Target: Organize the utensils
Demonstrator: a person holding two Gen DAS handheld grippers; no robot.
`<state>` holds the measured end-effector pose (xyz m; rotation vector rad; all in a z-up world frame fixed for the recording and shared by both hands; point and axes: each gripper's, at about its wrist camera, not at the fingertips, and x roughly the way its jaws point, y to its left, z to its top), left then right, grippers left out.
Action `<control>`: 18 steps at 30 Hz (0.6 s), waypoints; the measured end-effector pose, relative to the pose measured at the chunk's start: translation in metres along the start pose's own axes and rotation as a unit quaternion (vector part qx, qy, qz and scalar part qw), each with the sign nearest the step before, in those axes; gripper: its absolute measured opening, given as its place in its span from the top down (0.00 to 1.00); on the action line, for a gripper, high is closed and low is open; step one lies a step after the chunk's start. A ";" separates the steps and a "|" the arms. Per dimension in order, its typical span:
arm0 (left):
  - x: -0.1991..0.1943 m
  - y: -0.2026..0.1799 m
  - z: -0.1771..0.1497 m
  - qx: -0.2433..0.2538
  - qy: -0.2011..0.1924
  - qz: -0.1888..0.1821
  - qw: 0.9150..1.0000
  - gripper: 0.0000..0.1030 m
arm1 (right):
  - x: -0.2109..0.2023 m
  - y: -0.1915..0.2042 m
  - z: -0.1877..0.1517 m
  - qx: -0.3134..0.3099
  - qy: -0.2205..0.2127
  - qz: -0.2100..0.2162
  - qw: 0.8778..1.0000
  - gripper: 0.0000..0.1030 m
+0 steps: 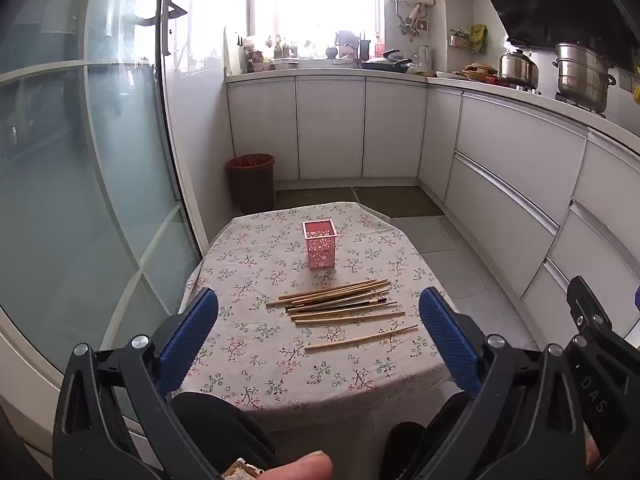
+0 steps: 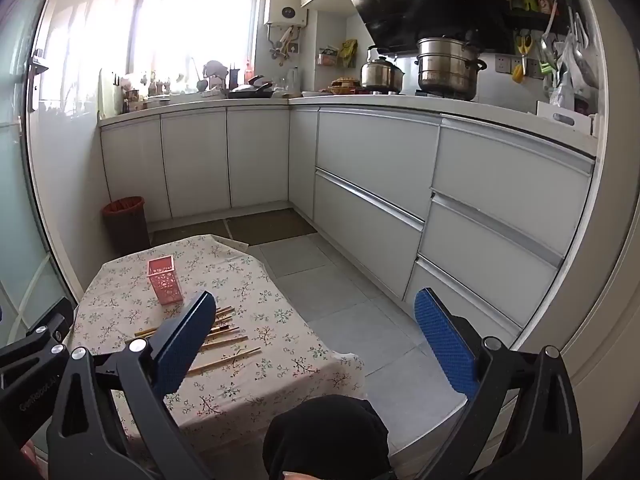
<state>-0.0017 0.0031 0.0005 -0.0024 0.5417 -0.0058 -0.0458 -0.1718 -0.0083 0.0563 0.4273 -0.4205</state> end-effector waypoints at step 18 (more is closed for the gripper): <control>0.003 0.005 0.003 -0.007 0.014 0.005 1.000 0.07 | 0.005 0.006 -0.003 0.006 0.018 0.005 1.000 0.06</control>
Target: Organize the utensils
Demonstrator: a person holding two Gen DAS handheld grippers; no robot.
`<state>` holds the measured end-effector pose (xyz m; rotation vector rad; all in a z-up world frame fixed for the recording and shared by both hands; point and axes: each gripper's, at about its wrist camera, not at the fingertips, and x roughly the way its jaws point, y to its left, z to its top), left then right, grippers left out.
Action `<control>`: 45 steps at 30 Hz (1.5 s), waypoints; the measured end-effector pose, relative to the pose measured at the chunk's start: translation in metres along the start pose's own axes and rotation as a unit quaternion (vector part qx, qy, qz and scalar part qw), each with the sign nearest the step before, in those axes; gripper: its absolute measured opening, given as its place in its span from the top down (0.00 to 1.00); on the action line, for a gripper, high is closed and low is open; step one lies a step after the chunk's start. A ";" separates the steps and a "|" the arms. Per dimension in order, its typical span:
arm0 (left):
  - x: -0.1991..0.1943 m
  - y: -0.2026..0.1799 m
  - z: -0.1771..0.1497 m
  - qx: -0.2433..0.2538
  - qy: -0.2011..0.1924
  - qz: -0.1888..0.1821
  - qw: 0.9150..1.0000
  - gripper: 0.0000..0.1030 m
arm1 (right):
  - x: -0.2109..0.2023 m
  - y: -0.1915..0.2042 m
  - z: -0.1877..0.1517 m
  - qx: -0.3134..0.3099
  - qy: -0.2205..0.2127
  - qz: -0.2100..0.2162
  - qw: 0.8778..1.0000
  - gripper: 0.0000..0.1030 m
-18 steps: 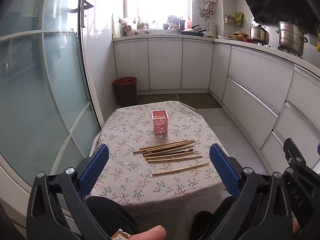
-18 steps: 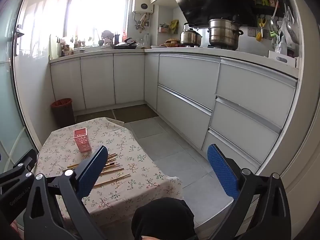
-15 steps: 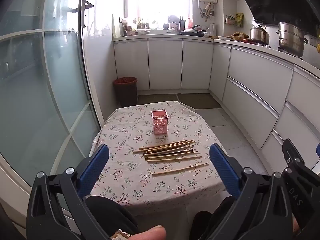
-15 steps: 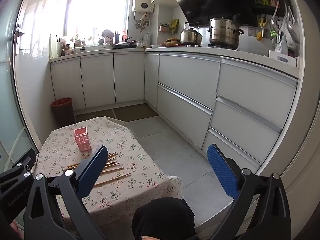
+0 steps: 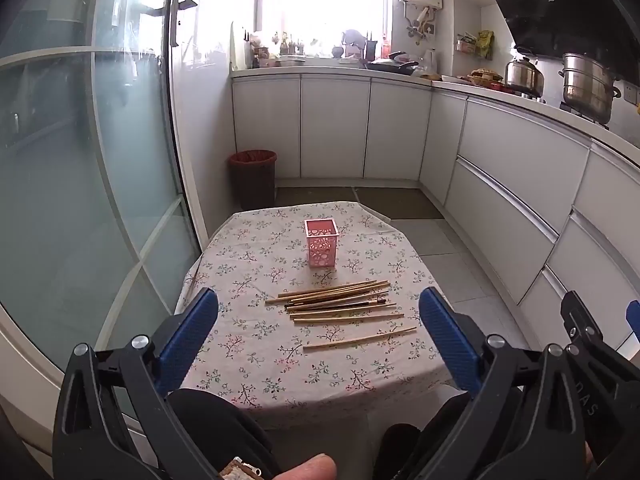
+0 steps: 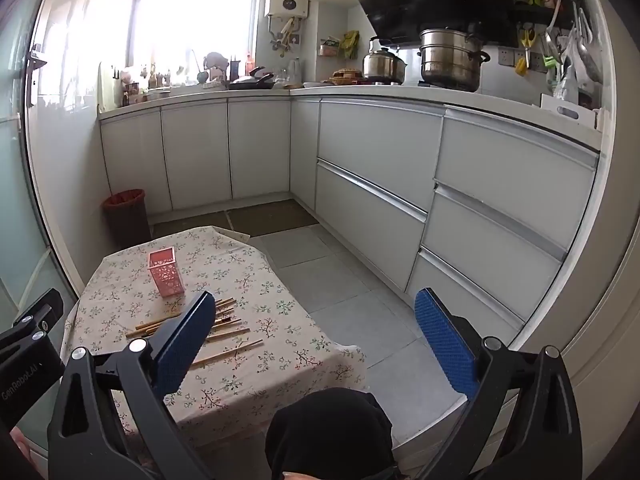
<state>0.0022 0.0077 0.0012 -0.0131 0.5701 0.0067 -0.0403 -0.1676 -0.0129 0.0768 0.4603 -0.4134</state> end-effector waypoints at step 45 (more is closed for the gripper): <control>0.014 0.005 -0.004 0.003 0.018 0.003 1.000 0.07 | 0.021 0.002 -0.006 0.010 0.045 0.010 0.999 0.06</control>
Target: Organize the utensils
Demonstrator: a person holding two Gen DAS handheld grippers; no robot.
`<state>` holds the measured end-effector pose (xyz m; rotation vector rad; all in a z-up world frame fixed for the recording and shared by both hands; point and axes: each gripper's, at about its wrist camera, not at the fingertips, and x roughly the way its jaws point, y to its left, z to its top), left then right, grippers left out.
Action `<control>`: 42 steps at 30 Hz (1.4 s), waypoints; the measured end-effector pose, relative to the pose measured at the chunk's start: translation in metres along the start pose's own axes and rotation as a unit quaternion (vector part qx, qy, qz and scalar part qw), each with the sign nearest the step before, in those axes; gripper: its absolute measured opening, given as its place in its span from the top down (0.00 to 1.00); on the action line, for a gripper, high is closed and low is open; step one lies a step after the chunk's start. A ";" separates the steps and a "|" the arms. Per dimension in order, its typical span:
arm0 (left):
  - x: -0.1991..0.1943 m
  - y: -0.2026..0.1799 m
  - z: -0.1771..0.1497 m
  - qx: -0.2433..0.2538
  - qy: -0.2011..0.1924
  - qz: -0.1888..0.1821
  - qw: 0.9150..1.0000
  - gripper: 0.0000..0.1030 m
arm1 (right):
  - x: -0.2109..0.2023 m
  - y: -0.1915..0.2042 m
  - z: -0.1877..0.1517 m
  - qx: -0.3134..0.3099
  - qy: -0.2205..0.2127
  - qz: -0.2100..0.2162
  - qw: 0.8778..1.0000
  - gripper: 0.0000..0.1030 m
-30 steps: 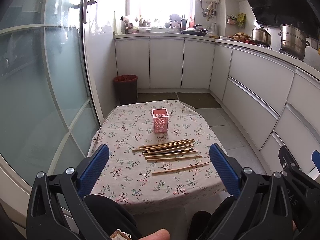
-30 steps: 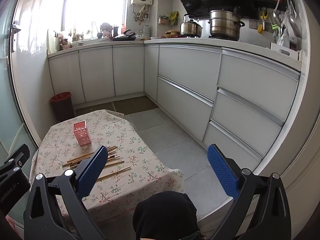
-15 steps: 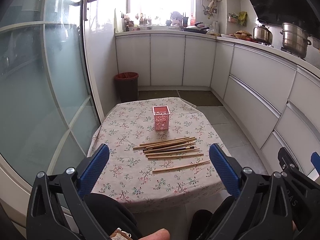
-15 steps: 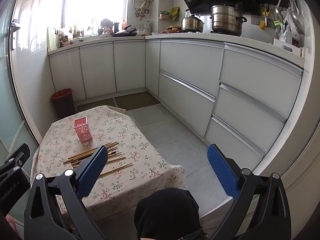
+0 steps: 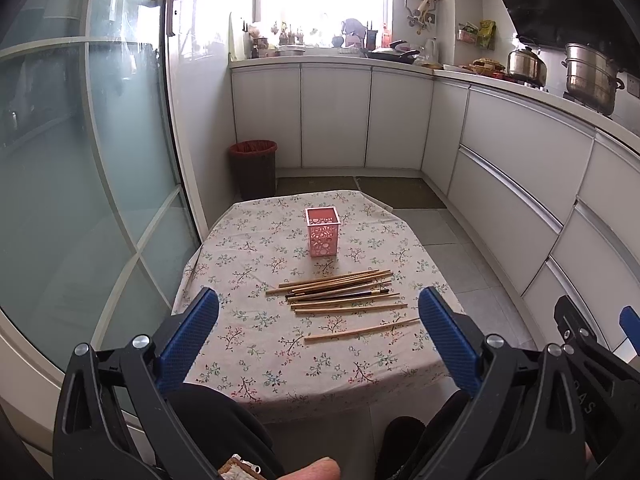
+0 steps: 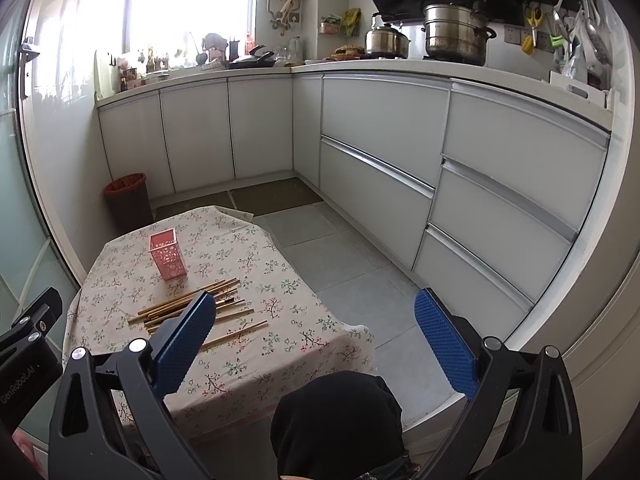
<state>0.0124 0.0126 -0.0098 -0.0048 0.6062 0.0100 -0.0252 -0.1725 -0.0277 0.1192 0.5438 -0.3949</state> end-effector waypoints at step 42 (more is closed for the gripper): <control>0.063 -0.012 0.014 0.065 0.064 -0.005 0.996 0.07 | 0.044 -0.011 0.004 0.058 0.041 0.039 0.997 0.06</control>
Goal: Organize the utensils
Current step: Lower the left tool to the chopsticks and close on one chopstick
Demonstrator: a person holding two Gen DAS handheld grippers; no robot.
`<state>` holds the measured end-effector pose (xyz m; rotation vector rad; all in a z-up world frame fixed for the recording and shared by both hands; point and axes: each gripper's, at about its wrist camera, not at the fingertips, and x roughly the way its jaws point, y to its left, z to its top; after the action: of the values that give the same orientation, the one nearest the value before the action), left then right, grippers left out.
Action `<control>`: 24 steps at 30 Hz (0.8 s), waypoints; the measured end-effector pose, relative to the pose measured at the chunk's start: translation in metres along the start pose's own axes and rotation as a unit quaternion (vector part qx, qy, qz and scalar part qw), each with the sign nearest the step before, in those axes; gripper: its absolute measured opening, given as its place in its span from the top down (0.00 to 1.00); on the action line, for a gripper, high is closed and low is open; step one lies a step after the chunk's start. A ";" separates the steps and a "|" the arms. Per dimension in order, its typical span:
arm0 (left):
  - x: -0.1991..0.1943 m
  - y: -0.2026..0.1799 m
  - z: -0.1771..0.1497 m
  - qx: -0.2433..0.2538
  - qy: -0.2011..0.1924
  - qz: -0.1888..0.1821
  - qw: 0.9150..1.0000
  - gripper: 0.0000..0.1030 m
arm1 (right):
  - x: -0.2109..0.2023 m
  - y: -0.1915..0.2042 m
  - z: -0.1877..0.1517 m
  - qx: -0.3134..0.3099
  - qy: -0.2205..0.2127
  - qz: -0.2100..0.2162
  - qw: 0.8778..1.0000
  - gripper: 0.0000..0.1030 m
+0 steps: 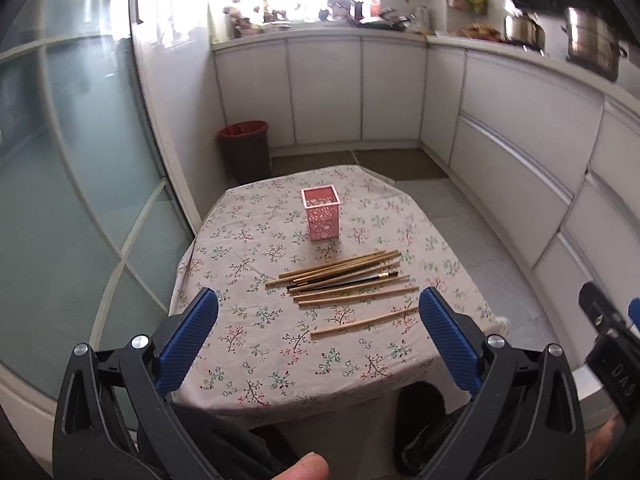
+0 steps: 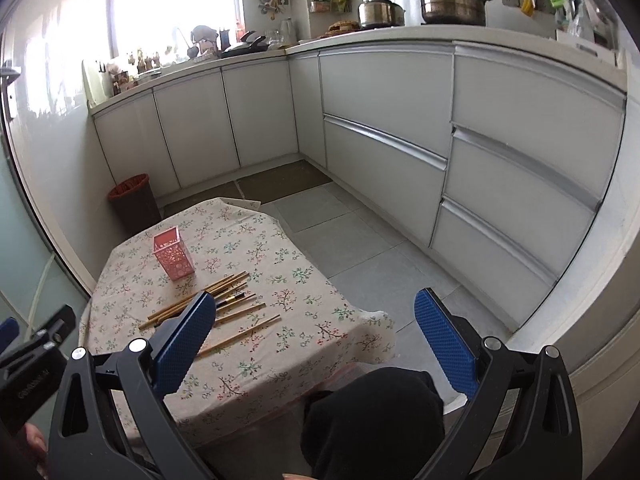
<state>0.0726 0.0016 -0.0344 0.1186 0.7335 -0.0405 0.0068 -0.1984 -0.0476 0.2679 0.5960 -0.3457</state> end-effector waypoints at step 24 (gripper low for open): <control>0.364 -0.157 0.055 0.358 0.378 -0.234 0.821 0.18 | 0.261 -0.053 0.013 0.241 0.190 0.141 0.941 0.06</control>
<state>0.3674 -0.1593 -0.2523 0.7039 1.5102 -0.7883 0.1943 -0.3129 -0.1979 0.8980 0.8360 -0.1557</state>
